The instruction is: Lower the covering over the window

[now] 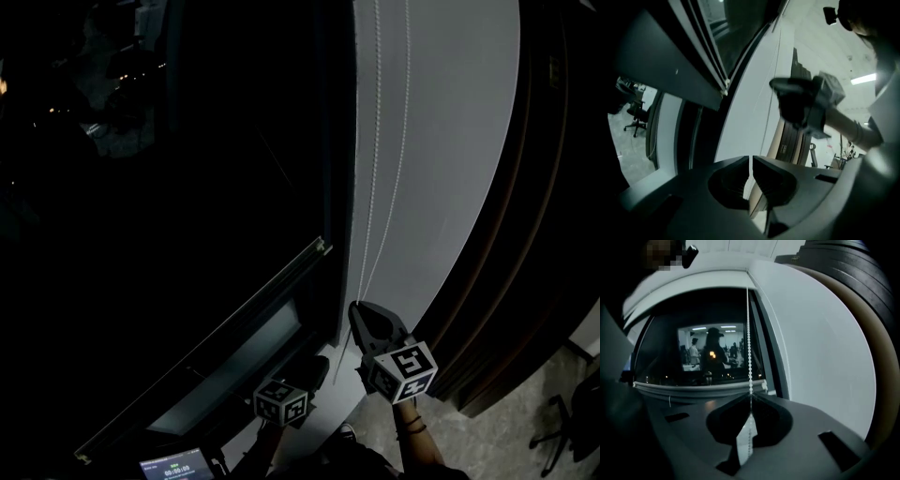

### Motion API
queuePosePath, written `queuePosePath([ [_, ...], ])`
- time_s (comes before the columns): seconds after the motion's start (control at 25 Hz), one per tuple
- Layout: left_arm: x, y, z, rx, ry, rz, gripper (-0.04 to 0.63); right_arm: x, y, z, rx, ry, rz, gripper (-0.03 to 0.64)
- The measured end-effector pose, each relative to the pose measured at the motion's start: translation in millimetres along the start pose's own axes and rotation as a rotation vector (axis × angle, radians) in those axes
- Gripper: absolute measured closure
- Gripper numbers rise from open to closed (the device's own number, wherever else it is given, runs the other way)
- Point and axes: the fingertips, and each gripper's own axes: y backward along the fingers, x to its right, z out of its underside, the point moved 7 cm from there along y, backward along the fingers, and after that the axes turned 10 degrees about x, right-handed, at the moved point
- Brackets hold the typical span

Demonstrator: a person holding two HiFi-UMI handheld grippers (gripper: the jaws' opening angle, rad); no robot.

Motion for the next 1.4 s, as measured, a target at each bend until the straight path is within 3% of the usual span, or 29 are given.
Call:
queuePosePath([
  [0.2,13.4,-3.8,-78.5,0.214,-0.069,0.063,0.586,4.0,29.6,112.8,-0.264,-0.101,0.082,0.604],
  [0.32,30.7,-14.9,-113.3,0.268,-0.142,0.141,0.535,-3.3,50.5,171.4,-0.415,-0.15,0.099,0.604],
  [0.4,44.0,-22.6,-132.9,0.281,-0.185,0.185,0.506,-9.6,58.0,187.7,-0.445,-0.194,0.104,0.604],
  [0.56,59.9,-38.0,-152.9,0.307,-0.233,0.253,0.503,-14.1,55.6,191.6,-0.471,-0.183,0.093,0.604],
  [0.8,62.3,-46.0,-157.1,0.33,-0.229,0.261,0.508,-12.1,57.9,187.8,-0.449,-0.204,0.096,0.604],
  [0.92,59.8,-48.3,-152.3,0.335,-0.217,0.259,0.59,-13.2,58.9,187.5,-0.447,-0.205,0.089,0.604],
  [1.08,55.5,-48.4,-152.0,0.333,-0.173,0.234,0.592,-14.2,60.0,188.8,-0.435,-0.222,0.085,0.604],
  [1.16,54.5,-48.0,-152.6,0.352,-0.177,0.218,0.594,-16.3,62.9,186.3,-0.438,-0.195,0.082,0.604],
  [1.28,50.1,-40.8,-151.7,0.37,-0.125,0.214,0.594,-21.1,70.9,180.0,-0.436,-0.141,0.074,0.603],
  [1.4,39.2,-36.6,-138.6,0.303,-0.158,0.155,0.594,-21.2,73.6,165.1,-0.382,-0.144,0.071,0.603],
])
